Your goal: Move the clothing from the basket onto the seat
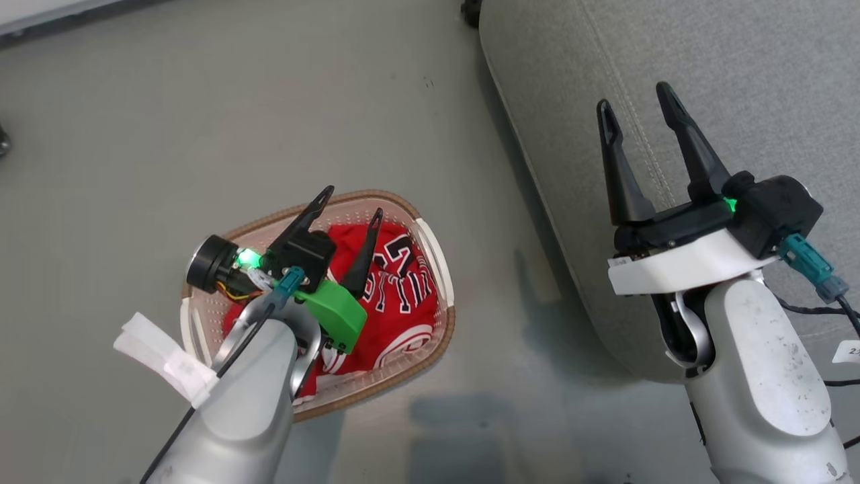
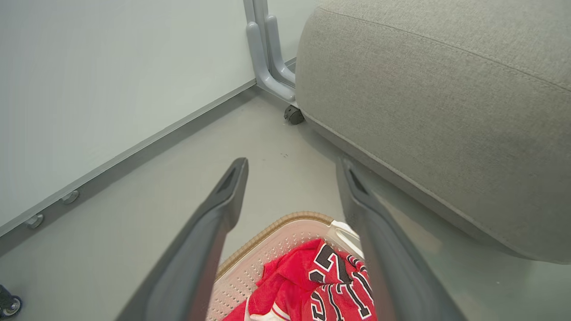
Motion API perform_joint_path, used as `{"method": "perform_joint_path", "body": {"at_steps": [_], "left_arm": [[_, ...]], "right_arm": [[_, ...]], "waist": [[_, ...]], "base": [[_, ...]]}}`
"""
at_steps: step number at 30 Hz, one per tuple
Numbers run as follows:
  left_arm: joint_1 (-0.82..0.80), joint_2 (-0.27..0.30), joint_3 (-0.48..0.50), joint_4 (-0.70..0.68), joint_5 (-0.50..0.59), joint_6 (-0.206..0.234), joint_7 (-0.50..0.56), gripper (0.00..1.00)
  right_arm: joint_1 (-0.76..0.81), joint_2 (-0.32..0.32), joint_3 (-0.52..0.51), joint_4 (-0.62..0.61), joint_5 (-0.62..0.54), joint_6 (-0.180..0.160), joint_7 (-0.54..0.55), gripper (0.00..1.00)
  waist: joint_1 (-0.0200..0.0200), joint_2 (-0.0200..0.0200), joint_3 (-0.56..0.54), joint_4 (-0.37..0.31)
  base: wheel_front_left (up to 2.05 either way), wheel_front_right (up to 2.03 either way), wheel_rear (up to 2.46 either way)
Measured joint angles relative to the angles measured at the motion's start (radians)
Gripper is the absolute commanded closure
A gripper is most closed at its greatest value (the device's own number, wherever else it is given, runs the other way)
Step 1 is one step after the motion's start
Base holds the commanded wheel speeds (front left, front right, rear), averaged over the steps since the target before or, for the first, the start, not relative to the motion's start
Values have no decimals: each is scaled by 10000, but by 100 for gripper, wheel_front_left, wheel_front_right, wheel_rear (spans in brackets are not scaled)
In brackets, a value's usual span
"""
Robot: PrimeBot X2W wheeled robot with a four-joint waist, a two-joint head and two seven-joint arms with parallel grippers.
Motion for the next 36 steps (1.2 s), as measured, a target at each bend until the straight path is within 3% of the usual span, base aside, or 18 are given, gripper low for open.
{"method": "perform_joint_path", "body": {"at_steps": [19, 36], "left_arm": [[-2199, 257, -1910, 2790, -364, -42, 0, 0], [-3522, 280, -3971, 4922, -1093, -42, -2, 0]], "right_arm": [[-928, 2, 265, -548, 115, 0, 0, 0], [-1383, 4, 370, -907, 211, 0, 0, 0]], "waist": [[0, 0, 2728, -855], [0, 0, 4320, -1146]], "base": [[0, 0, 0], [0, 0, 0]]}}
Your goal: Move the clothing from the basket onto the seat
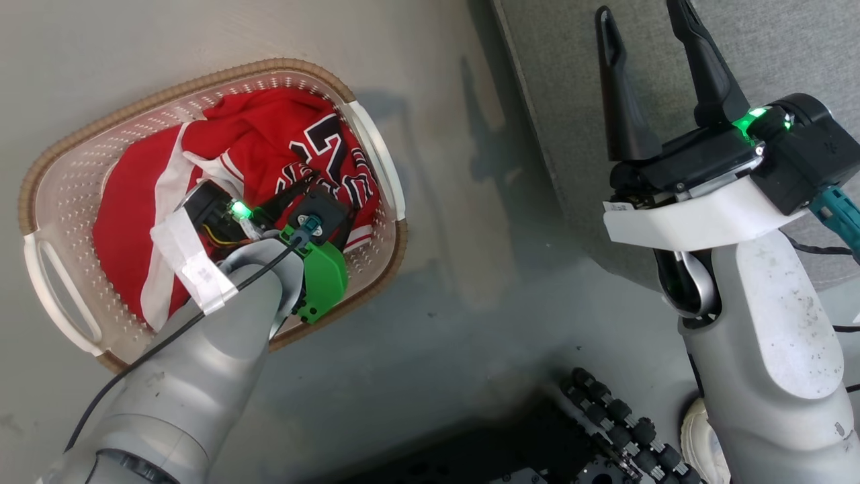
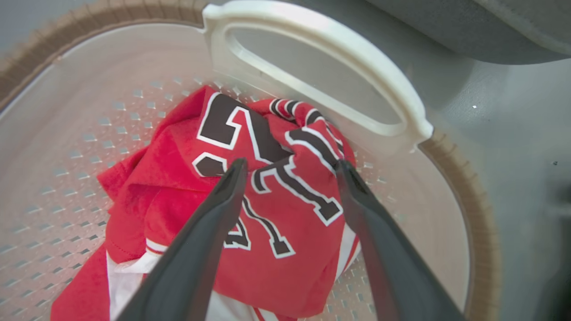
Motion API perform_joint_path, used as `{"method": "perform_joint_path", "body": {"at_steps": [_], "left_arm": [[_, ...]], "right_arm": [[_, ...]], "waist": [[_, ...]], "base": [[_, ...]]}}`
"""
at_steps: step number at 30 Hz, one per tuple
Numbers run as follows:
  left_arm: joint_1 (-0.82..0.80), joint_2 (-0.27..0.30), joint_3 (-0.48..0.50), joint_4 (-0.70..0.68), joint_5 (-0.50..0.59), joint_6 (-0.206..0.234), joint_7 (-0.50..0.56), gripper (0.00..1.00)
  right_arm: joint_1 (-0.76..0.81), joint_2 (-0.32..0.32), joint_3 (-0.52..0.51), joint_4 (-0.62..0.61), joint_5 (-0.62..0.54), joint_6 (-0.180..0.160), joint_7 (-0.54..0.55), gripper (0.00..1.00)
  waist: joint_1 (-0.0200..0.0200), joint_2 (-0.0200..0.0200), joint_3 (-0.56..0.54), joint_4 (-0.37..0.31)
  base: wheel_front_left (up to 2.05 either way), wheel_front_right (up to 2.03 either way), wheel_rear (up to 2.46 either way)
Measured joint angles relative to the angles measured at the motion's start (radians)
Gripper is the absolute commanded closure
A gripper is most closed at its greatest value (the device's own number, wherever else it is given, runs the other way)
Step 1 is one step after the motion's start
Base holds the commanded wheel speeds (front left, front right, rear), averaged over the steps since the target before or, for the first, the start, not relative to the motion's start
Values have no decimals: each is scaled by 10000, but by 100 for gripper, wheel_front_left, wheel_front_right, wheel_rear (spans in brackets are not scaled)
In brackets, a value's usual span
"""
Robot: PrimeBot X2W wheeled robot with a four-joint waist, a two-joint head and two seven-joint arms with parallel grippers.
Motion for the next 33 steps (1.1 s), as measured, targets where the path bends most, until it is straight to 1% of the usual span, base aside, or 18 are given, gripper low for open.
{"method": "perform_joint_path", "body": {"at_steps": [7, 14, 15, 16, 17, 25, 33], "left_arm": [[-635, 63, -786, 729, -150, 0, 2, 0], [-1171, -25, -1616, 1101, -376, -2, 397, 0], [-1206, -54, -1724, 1108, -410, -2, 453, 7], [-1226, -107, -1804, 1135, -516, -2, 616, 61], [-1256, -125, -1979, 1158, -537, -2, 679, 100], [-1530, -261, -2543, 1160, -1101, -2, 418, 100], [-1509, -389, -2878, 909, -1756, -2, 132, 100]], "right_arm": [[-36, -2, 8, -153, 56, 0, 0, 0], [-35, -2, 8, -280, 33, 0, 0, 0], [-35, -4, 2, -286, 31, 0, 0, 0], [-36, -2, 8, -288, 12, 0, 0, 0], [-36, -2, 23, -288, -36, 0, 0, 0], [-49, -2, 71, -328, -96, 0, 0, 0], [-34, 0, 61, -165, -226, 0, 0, 0]], "waist": [[0, 0, 436, -126], [0, 0, 823, -137], [0, 0, 847, -118], [0, 0, 866, -88], [0, 0, 881, -58], [0, 0, 783, 92], [0, 0, 317, 280]], "base": [[0, 0, 0], [0, 0, 0], [0, 0, 0], [0, 0, 0], [0, 0, 0], [0, 0, 0], [0, 0, 0]]}}
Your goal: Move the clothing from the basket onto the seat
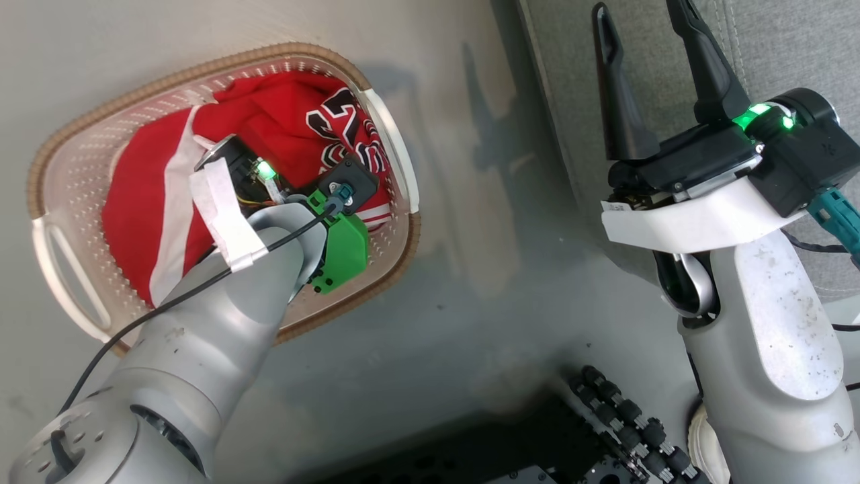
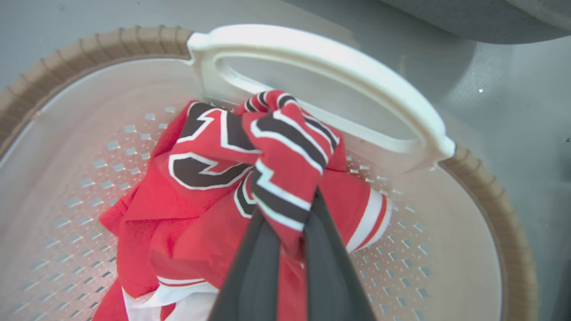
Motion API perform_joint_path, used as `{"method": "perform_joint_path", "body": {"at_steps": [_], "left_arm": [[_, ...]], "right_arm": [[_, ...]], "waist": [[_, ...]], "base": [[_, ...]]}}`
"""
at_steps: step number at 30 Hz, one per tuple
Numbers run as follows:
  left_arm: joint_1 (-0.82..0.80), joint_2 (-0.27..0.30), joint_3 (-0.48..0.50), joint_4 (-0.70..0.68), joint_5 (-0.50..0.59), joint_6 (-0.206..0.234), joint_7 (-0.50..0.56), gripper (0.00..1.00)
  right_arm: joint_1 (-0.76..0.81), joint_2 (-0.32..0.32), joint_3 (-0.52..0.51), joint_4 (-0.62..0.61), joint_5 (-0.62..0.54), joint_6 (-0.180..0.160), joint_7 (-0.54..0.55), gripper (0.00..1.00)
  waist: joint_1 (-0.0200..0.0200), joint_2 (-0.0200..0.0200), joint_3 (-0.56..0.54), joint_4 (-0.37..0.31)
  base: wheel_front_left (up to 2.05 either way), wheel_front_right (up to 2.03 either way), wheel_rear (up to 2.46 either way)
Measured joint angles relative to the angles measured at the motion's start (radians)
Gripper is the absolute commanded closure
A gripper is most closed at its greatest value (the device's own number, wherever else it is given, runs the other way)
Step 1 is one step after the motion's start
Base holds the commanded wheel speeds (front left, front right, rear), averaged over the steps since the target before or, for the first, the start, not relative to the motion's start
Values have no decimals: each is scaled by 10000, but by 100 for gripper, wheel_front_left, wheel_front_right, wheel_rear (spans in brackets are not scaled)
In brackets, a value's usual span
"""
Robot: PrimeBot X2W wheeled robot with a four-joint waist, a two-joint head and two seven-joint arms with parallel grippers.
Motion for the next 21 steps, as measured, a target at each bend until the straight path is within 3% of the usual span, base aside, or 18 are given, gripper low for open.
{"method": "perform_joint_path", "body": {"at_steps": [9, 21], "left_arm": [[346, -42, 73, -780, -593, 0, -94, 100], [1801, -15, 1536, -2594, -874, 288, -107, 100]], "right_arm": [[207, 2, 6, 374, -171, -2, 0, 0], [974, 8, -174, 928, -435, 0, 0, 0]], "waist": [[0, 0, -906, 358], [0, 0, -2636, 969]], "base": [[0, 0, 0], [0, 0, 0]]}}
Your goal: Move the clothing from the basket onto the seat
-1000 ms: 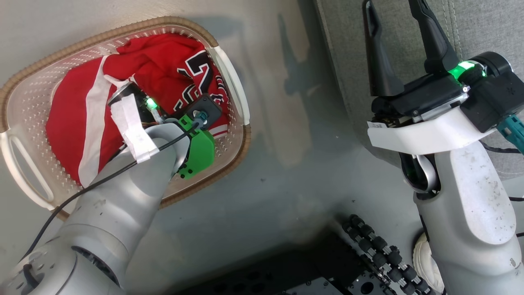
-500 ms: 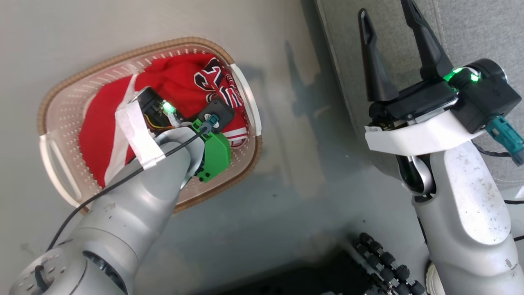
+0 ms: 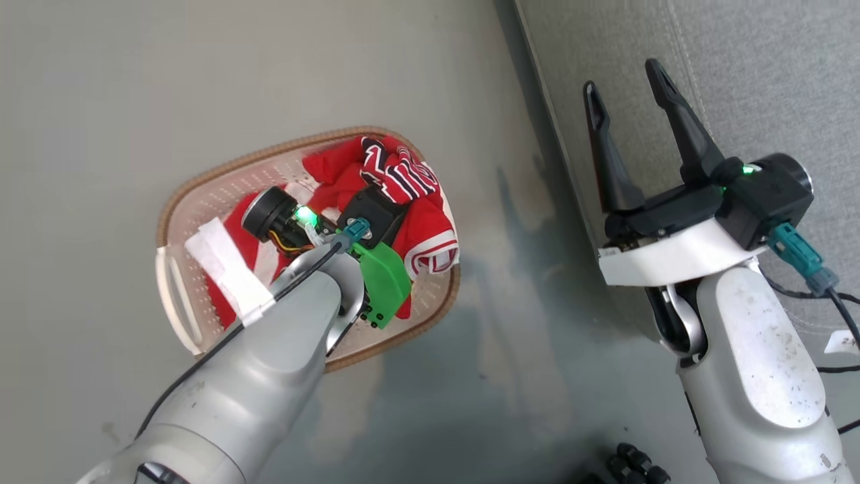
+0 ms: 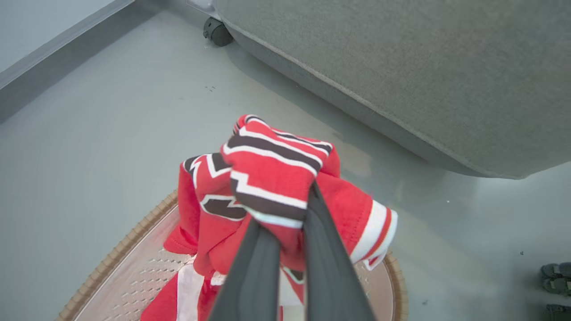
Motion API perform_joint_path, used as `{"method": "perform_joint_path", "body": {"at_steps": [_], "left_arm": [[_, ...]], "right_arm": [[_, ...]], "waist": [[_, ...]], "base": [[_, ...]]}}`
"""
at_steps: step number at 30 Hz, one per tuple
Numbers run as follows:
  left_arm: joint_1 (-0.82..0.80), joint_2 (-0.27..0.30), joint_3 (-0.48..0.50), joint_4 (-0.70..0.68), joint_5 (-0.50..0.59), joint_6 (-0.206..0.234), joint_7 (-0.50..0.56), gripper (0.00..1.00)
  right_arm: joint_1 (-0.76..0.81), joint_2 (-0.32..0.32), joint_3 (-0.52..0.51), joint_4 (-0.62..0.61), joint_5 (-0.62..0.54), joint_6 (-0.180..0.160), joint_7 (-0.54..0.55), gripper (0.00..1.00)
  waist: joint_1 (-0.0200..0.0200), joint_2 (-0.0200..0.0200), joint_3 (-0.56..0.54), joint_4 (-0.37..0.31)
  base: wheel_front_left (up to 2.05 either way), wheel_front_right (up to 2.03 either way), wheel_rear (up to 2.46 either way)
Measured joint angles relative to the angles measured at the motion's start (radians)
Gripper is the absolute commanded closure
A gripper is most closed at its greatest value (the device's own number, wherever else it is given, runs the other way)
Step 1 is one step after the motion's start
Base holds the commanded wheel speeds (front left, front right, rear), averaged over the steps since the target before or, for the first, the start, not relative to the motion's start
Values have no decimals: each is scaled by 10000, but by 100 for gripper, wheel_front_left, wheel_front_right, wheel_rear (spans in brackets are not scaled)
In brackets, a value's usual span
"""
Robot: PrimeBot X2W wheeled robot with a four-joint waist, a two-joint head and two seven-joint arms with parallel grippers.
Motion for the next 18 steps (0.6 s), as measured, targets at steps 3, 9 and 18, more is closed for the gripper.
{"method": "perform_joint_path", "body": {"at_steps": [3, 9, 18], "left_arm": [[375, 48, 520, -564, -2, 58, 0, 100], [1235, 150, 1653, -1885, 322, 176, -17, 100], [2210, 167, 3166, -3670, 974, 127, -17, 100]], "right_arm": [[236, 0, -77, 119, -23, 0, 0, 0], [756, -2, -232, 376, -77, 0, 0, 0], [1558, -4, -428, 663, -77, 0, 0, 0]], "waist": [[0, 0, -437, 173], [0, 0, -1328, 497], [-1, 0, -2653, 944]], "base": [[0, 0, 0], [0, 0, 0], [0, 0, 0]]}}
